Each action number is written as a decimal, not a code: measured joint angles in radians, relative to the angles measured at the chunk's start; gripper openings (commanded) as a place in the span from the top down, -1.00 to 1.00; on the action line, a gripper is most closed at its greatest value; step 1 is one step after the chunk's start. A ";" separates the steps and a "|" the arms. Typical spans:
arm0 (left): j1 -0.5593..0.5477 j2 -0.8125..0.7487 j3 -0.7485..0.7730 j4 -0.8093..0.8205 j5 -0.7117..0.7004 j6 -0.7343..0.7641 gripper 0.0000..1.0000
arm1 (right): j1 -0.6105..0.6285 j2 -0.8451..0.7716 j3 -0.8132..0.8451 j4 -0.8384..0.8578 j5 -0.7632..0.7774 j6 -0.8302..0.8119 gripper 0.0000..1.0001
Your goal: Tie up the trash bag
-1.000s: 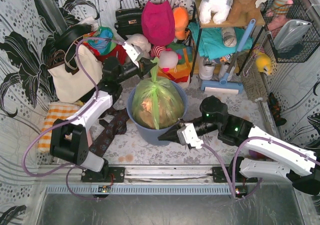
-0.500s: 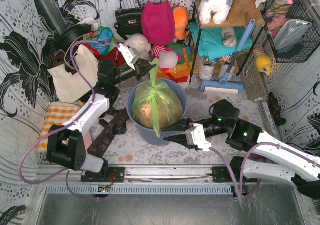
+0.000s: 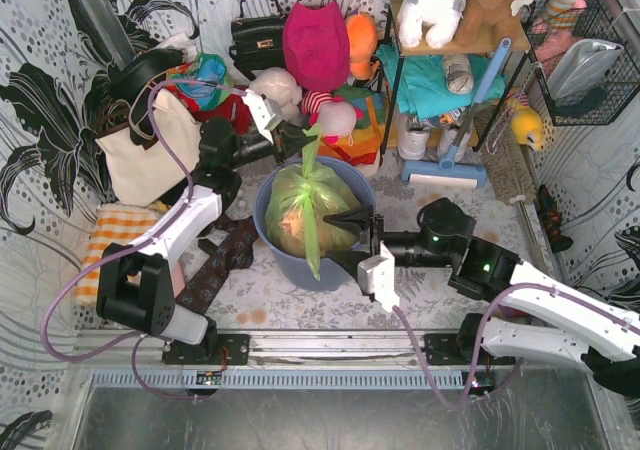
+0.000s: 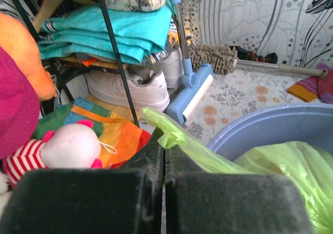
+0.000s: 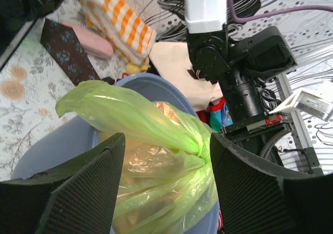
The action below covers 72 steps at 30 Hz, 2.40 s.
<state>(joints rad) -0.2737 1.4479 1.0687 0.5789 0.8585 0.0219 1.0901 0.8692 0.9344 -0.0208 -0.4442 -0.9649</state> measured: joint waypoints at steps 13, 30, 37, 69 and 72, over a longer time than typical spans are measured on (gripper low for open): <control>0.000 0.108 0.053 -0.042 0.056 -0.016 1.00 | 0.000 0.128 0.000 0.028 0.003 -0.144 -0.26; 0.000 0.114 0.053 -0.040 0.070 -0.033 1.00 | 0.001 0.187 -0.014 0.201 -0.038 -0.026 -0.16; 0.001 0.110 0.053 -0.034 0.070 -0.039 1.00 | 0.001 0.201 -0.015 0.198 -0.065 -0.003 -0.10; -0.002 -0.021 0.091 0.076 -0.108 -0.077 1.00 | -0.020 0.179 0.202 0.152 -0.088 0.714 1.00; -0.002 -0.014 0.092 0.072 -0.129 -0.076 1.00 | -0.029 0.175 0.159 0.148 -0.094 0.793 1.00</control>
<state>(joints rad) -0.2752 1.4334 1.1610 0.6510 0.7300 -0.0540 1.0611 1.0443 1.0935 0.1276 -0.5381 -0.1715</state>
